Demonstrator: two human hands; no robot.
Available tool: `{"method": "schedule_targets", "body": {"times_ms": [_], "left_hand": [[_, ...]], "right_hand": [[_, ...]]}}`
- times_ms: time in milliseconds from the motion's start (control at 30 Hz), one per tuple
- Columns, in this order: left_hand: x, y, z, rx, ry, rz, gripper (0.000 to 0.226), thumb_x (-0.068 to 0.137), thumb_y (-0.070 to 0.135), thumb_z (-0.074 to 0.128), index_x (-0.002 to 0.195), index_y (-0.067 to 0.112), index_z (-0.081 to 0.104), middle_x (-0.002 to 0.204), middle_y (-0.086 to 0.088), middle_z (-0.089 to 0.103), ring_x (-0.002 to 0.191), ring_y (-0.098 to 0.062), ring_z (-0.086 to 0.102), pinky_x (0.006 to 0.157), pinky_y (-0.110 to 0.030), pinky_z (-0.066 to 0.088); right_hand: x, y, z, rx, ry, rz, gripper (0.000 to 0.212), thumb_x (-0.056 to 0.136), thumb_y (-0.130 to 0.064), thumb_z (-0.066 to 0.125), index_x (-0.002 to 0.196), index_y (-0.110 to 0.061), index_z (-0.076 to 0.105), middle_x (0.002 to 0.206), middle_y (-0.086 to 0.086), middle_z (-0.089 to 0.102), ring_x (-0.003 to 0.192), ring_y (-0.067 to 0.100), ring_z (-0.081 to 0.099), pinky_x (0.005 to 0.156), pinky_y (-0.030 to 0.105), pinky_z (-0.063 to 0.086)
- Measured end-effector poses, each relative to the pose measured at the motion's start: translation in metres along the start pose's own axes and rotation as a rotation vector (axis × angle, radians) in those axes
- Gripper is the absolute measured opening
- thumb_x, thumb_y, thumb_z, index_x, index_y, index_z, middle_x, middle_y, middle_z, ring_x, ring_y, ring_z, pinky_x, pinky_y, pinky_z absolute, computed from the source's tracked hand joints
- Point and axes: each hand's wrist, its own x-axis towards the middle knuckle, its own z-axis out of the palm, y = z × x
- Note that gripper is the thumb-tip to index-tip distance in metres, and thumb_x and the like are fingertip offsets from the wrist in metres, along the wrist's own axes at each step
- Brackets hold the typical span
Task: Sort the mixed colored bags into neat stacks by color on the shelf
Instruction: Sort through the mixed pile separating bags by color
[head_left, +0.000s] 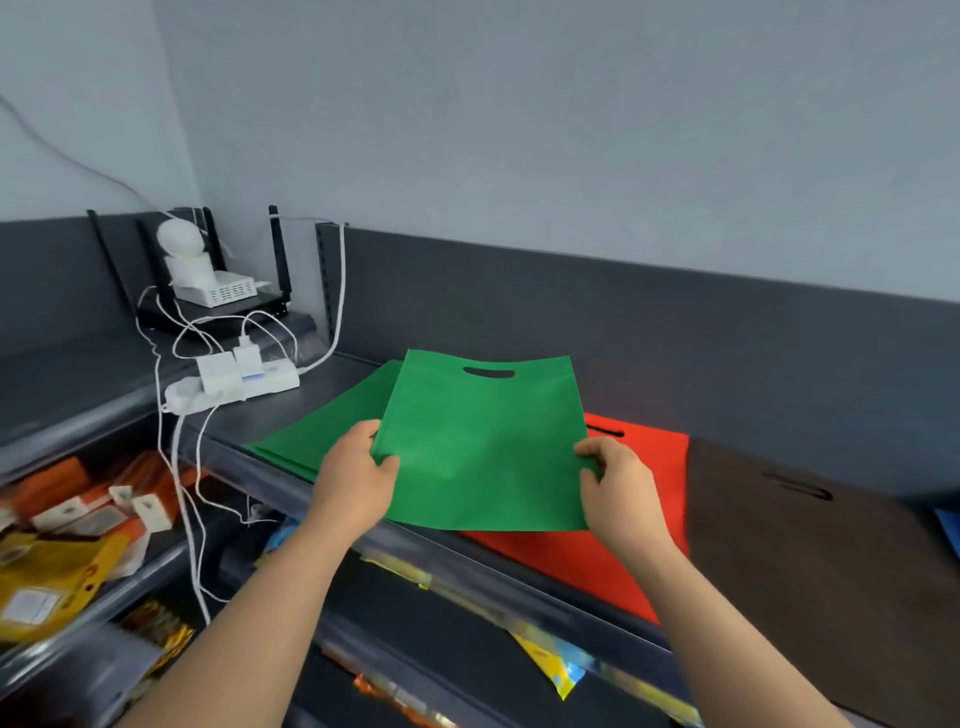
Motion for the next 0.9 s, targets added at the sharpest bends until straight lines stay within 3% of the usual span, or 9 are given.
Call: {"method": "schedule_targets", "body": {"times_ms": [200, 333, 500, 567, 700, 767, 833, 900], "left_hand": [[0.053, -0.033, -0.009, 0.076, 0.023, -0.050, 0.051, 0.093, 0.010, 0.057, 0.142, 0.011, 0.041, 0.139, -0.010, 0.050, 0.105, -0.022, 0.057, 0.090, -0.034, 0.045], [0.084, -0.060, -0.018, 0.138, -0.006, -0.068, 0.053, 0.093, 0.010, 0.056, 0.143, 0.012, 0.039, 0.142, -0.010, 0.047, 0.125, -0.027, 0.049, 0.102, -0.041, 0.043], [0.121, -0.088, -0.030, 0.251, -0.080, -0.042, 0.052, 0.094, 0.011, 0.054, 0.143, 0.013, 0.039, 0.140, -0.007, 0.050, 0.111, -0.030, 0.058, 0.090, -0.040, 0.049], [0.135, -0.097, -0.037, 0.288, -0.118, -0.028, 0.050, 0.093, 0.011, 0.053, 0.142, 0.015, 0.040, 0.134, -0.006, 0.054, 0.097, -0.030, 0.062, 0.081, -0.037, 0.050], [0.158, -0.116, -0.047, 0.357, -0.177, 0.017, 0.034, 0.092, 0.007, 0.050, 0.125, 0.014, 0.051, 0.095, -0.001, 0.059, 0.082, -0.025, 0.058, 0.068, -0.031, 0.043], [0.166, -0.122, -0.050, 0.381, -0.219, 0.026, 0.038, 0.091, 0.010, 0.051, 0.129, 0.014, 0.049, 0.107, -0.003, 0.061, 0.096, -0.028, 0.058, 0.076, -0.036, 0.047], [0.173, -0.128, -0.052, 0.444, -0.271, 0.037, 0.050, 0.092, 0.017, 0.053, 0.140, 0.016, 0.040, 0.131, -0.010, 0.051, 0.117, -0.034, 0.047, 0.095, -0.043, 0.043], [0.177, -0.131, -0.052, 0.455, -0.301, 0.040, 0.053, 0.093, 0.020, 0.052, 0.143, 0.016, 0.035, 0.137, -0.013, 0.044, 0.123, -0.037, 0.042, 0.101, -0.045, 0.040]], "right_hand": [[0.031, -0.019, 0.048, -0.001, -0.053, -0.034, 0.038, 0.084, 0.001, 0.048, 0.118, -0.011, 0.058, 0.119, 0.006, 0.060, 0.112, 0.023, 0.054, 0.096, 0.032, 0.042], [0.038, -0.029, 0.076, -0.031, -0.090, -0.036, 0.040, 0.085, 0.000, 0.049, 0.122, -0.010, 0.057, 0.121, 0.007, 0.059, 0.112, 0.023, 0.053, 0.096, 0.030, 0.041], [0.044, -0.046, 0.105, -0.075, -0.113, 0.007, 0.039, 0.084, -0.004, 0.054, 0.122, -0.010, 0.059, 0.119, 0.008, 0.061, 0.109, 0.022, 0.055, 0.092, 0.027, 0.041], [0.045, -0.055, 0.116, -0.117, -0.150, 0.043, 0.041, 0.084, -0.006, 0.056, 0.125, -0.011, 0.057, 0.119, 0.008, 0.061, 0.109, 0.023, 0.056, 0.092, 0.026, 0.042], [0.039, -0.069, 0.135, -0.239, -0.194, 0.129, 0.040, 0.084, -0.015, 0.058, 0.123, -0.011, 0.055, 0.112, 0.010, 0.062, 0.102, 0.028, 0.058, 0.085, 0.030, 0.046], [0.034, -0.075, 0.143, -0.338, -0.211, 0.167, 0.037, 0.085, -0.022, 0.057, 0.120, -0.011, 0.053, 0.108, 0.009, 0.062, 0.100, 0.030, 0.058, 0.082, 0.033, 0.046], [0.031, -0.082, 0.148, -0.426, -0.218, 0.202, 0.034, 0.089, -0.028, 0.053, 0.119, -0.012, 0.052, 0.108, 0.008, 0.064, 0.102, 0.030, 0.057, 0.085, 0.035, 0.046], [0.030, -0.090, 0.153, -0.489, -0.206, 0.229, 0.033, 0.090, -0.029, 0.051, 0.119, -0.013, 0.051, 0.110, 0.008, 0.063, 0.106, 0.031, 0.055, 0.086, 0.036, 0.043]]}}
